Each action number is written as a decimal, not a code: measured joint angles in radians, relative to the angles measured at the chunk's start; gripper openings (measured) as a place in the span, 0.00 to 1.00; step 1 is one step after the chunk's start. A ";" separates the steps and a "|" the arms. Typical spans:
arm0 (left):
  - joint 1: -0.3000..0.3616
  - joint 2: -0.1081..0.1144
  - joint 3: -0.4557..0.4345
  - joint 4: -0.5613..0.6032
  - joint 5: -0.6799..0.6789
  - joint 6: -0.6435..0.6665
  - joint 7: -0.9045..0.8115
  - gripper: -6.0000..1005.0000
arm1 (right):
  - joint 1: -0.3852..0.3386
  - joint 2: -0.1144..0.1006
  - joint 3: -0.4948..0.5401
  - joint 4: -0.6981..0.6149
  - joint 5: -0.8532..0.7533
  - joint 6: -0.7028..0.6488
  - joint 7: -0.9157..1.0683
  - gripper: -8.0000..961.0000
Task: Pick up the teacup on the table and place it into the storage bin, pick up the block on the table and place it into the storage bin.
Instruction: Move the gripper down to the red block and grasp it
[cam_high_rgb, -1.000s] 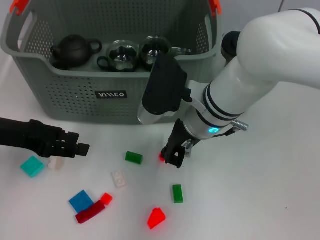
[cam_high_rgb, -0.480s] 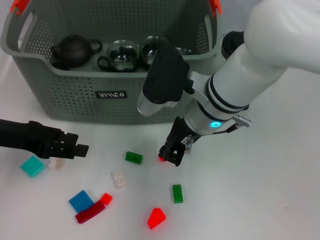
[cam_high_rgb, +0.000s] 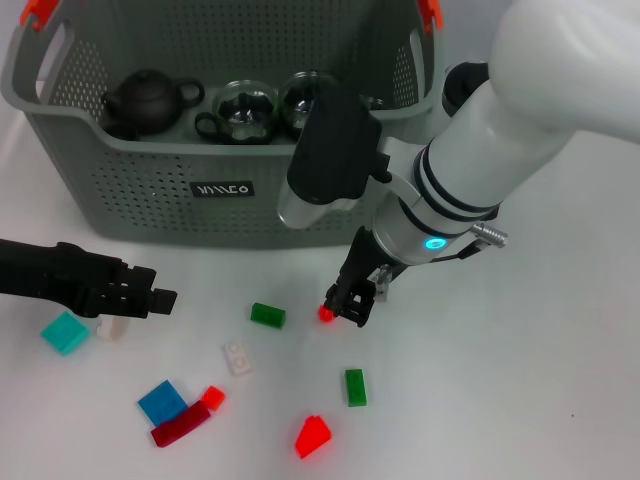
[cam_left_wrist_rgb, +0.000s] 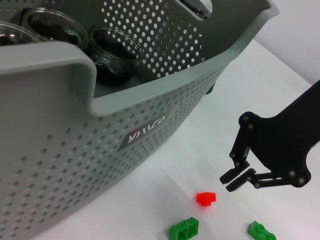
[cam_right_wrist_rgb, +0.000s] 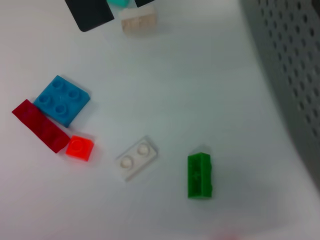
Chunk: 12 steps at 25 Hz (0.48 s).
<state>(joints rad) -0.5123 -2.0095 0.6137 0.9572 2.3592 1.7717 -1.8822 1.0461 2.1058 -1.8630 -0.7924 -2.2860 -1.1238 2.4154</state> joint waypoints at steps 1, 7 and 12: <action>0.000 0.000 0.000 0.000 0.000 0.000 0.000 0.57 | 0.000 0.001 -0.002 0.000 0.000 0.000 -0.001 0.05; -0.003 0.000 0.001 0.000 0.000 0.000 0.000 0.57 | 0.000 0.005 -0.025 0.000 -0.001 0.001 -0.003 0.14; -0.003 0.000 0.001 0.000 0.000 0.000 0.000 0.57 | 0.000 0.005 -0.035 0.000 -0.001 0.008 -0.004 0.32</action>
<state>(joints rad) -0.5153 -2.0095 0.6152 0.9572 2.3592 1.7717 -1.8822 1.0461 2.1107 -1.8985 -0.7924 -2.2872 -1.1154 2.4114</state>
